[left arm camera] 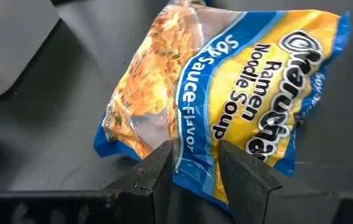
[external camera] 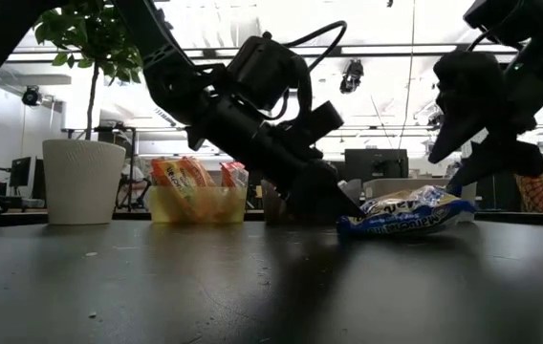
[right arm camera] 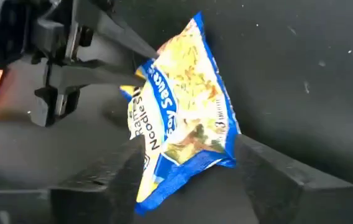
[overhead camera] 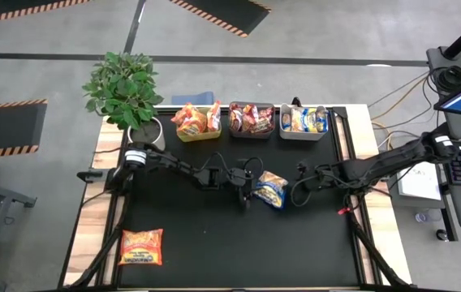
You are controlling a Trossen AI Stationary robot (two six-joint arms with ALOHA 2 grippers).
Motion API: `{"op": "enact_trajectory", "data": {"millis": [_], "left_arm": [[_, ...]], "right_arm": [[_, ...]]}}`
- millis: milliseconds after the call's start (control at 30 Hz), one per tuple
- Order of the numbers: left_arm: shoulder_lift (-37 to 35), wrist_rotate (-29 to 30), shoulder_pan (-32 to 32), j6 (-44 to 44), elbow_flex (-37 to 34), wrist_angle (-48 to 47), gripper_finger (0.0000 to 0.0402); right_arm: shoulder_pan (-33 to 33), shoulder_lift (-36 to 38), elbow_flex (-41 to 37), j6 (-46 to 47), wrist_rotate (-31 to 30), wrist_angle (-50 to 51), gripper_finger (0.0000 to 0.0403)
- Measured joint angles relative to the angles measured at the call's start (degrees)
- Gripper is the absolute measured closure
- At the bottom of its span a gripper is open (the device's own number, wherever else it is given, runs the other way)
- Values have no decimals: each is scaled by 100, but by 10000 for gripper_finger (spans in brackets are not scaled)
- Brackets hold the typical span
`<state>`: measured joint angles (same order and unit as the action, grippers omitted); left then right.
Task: Sort Maruchan noodles
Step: Put the blue noodle pack into the white bin
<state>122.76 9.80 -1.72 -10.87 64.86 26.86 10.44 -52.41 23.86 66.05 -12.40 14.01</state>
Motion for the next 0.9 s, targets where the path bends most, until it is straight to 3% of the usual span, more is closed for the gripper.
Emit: {"op": "enact_trajectory", "data": {"millis": [233,467,700,900], "left_arm": [[0,2,87,111,-7,-12,290],[-2,9,85,118,-11,-21,290],[-2,9,85,144,-13,-30,290],[-2,7,81,153,-17,-38,290]], "right_arm": [[0,-532,-198,263,-113,-406,103],[-1,-1243,-574,45,-345,-2321,84],[-20,-1861,-588,-222,-778,-3149,125],[-35,-2138,-575,-184,-875,-3316,200]]}}
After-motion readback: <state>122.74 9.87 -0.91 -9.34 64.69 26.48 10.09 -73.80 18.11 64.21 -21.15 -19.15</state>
